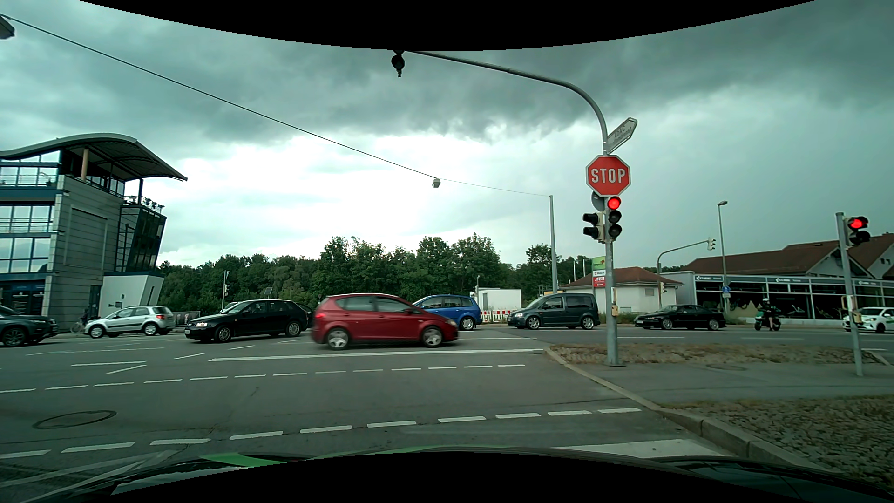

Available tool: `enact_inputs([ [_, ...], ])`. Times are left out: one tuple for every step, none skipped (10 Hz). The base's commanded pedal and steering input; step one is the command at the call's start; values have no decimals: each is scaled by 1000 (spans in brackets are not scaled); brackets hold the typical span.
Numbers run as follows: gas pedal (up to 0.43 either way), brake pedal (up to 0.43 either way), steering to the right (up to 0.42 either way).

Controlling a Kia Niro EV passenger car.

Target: Follow the waypoints while adhering to traffic rules and regulations

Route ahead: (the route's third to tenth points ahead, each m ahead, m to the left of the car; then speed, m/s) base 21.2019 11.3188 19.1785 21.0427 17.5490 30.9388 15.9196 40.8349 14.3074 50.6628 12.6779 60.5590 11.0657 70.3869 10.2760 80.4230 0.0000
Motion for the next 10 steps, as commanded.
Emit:
enact_inputs([
  [0, 329, -94],
  [0, 329, -95],
  [0, 329, -95],
  [0, 329, -95],
  [0, 329, -95],
  [0, 323, -95],
  [0, 329, -95],
  [0, 329, -95],
  [0, 323, -94],
  [0, 329, -95],
])
